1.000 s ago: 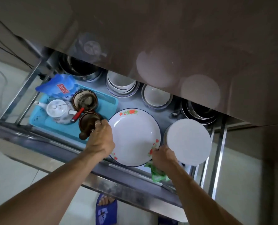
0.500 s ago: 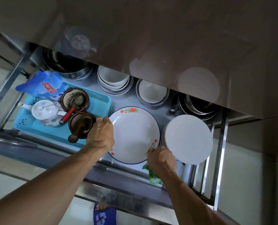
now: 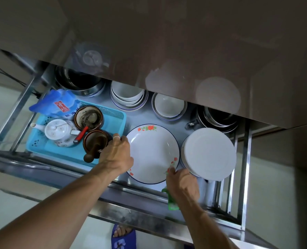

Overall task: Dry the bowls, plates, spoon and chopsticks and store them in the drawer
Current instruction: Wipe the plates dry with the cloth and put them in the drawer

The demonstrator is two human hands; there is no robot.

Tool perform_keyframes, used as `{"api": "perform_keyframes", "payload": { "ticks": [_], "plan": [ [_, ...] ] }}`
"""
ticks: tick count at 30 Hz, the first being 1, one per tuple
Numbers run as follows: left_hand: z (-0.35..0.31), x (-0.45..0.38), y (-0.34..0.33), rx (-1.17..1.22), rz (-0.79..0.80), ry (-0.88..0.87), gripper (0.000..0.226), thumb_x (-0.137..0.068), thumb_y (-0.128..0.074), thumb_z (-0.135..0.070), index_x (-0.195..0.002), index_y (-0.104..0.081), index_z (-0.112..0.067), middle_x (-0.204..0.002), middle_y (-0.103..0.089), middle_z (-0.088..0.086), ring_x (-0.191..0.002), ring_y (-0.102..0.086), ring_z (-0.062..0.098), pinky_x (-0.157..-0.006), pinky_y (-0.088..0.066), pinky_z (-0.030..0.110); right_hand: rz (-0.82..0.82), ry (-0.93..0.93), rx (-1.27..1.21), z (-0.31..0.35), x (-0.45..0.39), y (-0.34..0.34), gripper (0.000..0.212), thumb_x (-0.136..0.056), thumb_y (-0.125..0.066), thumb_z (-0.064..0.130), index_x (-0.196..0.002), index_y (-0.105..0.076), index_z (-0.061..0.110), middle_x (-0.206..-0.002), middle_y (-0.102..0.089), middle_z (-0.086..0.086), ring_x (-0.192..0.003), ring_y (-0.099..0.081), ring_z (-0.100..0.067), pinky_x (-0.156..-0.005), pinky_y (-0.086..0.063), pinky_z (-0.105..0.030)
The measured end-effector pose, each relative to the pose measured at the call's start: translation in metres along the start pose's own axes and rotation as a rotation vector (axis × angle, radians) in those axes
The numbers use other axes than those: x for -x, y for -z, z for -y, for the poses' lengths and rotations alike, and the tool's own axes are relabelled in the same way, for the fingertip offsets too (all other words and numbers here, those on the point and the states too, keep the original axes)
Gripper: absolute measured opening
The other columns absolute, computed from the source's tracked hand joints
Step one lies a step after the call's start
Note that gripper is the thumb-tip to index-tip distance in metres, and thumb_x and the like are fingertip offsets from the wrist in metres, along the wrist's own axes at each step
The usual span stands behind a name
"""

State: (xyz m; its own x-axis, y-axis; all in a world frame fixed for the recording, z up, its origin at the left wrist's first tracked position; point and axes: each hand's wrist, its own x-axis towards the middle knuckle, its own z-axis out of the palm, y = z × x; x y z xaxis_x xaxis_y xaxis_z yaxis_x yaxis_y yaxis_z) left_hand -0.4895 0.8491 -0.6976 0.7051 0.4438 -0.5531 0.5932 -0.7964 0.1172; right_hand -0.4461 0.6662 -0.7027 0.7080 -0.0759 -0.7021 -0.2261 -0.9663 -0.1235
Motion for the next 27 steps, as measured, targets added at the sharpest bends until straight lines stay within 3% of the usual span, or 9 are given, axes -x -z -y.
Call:
{"api": "perform_keyframes", "payload": {
  "ticks": [4, 7, 10, 13, 17, 21, 25, 27],
  "plan": [
    [-0.004, 0.032, 0.027, -0.084, -0.05, -0.157, 0.052, -0.088, -0.061, -0.034, -0.135, -0.046, -0.017, -0.135, -0.042, 0.006, -0.126, -0.043, 0.026, -0.094, -0.047, 0.038, -0.003, 0.088, 0.035, 0.008, 0.037, 0.027, 0.044, -0.099, -0.036, 0.042, -0.107, -0.066, 0.011, -0.113, -0.068, -0.011, -0.103, -0.063, -0.033, -0.084, -0.048, -0.033],
    [-0.012, 0.067, 0.057, -0.127, -0.151, -0.295, 0.054, -0.084, -0.064, -0.038, -0.133, -0.052, -0.018, -0.137, -0.046, 0.006, -0.127, -0.043, 0.027, -0.102, -0.04, 0.038, -0.049, 0.196, 0.04, 0.018, 0.07, 0.063, 0.036, -0.097, -0.04, 0.036, -0.112, -0.065, 0.014, -0.118, -0.06, -0.01, -0.104, -0.062, -0.034, -0.084, -0.045, -0.035],
    [-0.023, 0.105, 0.105, -0.159, -0.252, -0.348, 0.059, -0.062, -0.083, -0.043, -0.111, -0.068, -0.014, -0.118, -0.06, 0.012, -0.111, -0.06, 0.032, -0.089, -0.052, 0.043, -0.139, 0.299, 0.035, 0.029, 0.111, 0.109, 0.035, -0.098, -0.042, 0.039, -0.116, -0.059, 0.015, -0.117, -0.052, -0.009, -0.101, -0.062, -0.037, -0.084, -0.047, -0.038],
    [-0.034, 0.135, 0.158, -0.14, -0.355, -0.404, 0.066, -0.05, -0.09, -0.044, -0.106, -0.071, -0.013, -0.112, -0.065, 0.011, -0.106, -0.064, 0.031, -0.083, -0.057, 0.043, -0.257, 0.378, 0.031, 0.034, 0.151, 0.154, 0.034, -0.097, -0.044, 0.041, -0.118, -0.055, 0.016, -0.114, -0.049, -0.008, -0.098, -0.062, -0.035, -0.081, -0.05, -0.038],
    [-0.057, 0.17, 0.24, -0.074, -0.457, -0.467, 0.059, -0.058, -0.086, -0.04, -0.107, -0.07, -0.011, -0.114, -0.063, 0.011, -0.112, -0.064, 0.031, -0.083, -0.057, 0.041, -0.38, 0.426, 0.058, 0.039, 0.206, 0.216, 0.038, -0.096, -0.044, 0.042, -0.126, -0.053, 0.021, -0.122, -0.049, -0.006, -0.104, -0.06, -0.031, -0.083, -0.049, -0.038],
    [-0.084, 0.192, 0.308, 0.012, -0.518, -0.537, 0.053, -0.073, -0.065, -0.04, -0.116, -0.067, -0.009, -0.121, -0.061, 0.015, -0.114, -0.062, 0.036, -0.085, -0.057, 0.045, -0.512, 0.474, -0.04, 0.047, 0.241, 0.281, 0.031, -0.096, -0.045, 0.04, -0.118, -0.058, 0.021, -0.12, -0.052, -0.008, -0.099, -0.062, -0.035, -0.079, -0.051, -0.039],
    [-0.119, 0.207, 0.372, 0.051, -0.537, -0.567, 0.052, -0.089, -0.064, -0.041, -0.132, -0.058, -0.014, -0.139, -0.05, 0.011, -0.121, -0.055, 0.03, -0.098, -0.048, 0.041, -0.559, 0.468, -0.13, 0.054, 0.264, 0.355, 0.032, -0.1, -0.039, 0.041, -0.117, -0.059, 0.024, -0.121, -0.052, -0.005, -0.102, -0.062, -0.033, -0.079, -0.049, -0.038],
    [-0.137, 0.206, 0.396, 0.074, -0.547, -0.571, 0.052, -0.09, -0.065, -0.04, -0.134, -0.056, -0.013, -0.141, -0.049, 0.012, -0.124, -0.052, 0.031, -0.098, -0.046, 0.042, -0.569, 0.439, -0.207, 0.056, 0.267, 0.391, 0.029, -0.1, -0.041, 0.039, -0.111, -0.063, 0.023, -0.111, -0.05, -0.002, -0.098, -0.063, -0.032, -0.074, -0.044, -0.035]
  ]
}}
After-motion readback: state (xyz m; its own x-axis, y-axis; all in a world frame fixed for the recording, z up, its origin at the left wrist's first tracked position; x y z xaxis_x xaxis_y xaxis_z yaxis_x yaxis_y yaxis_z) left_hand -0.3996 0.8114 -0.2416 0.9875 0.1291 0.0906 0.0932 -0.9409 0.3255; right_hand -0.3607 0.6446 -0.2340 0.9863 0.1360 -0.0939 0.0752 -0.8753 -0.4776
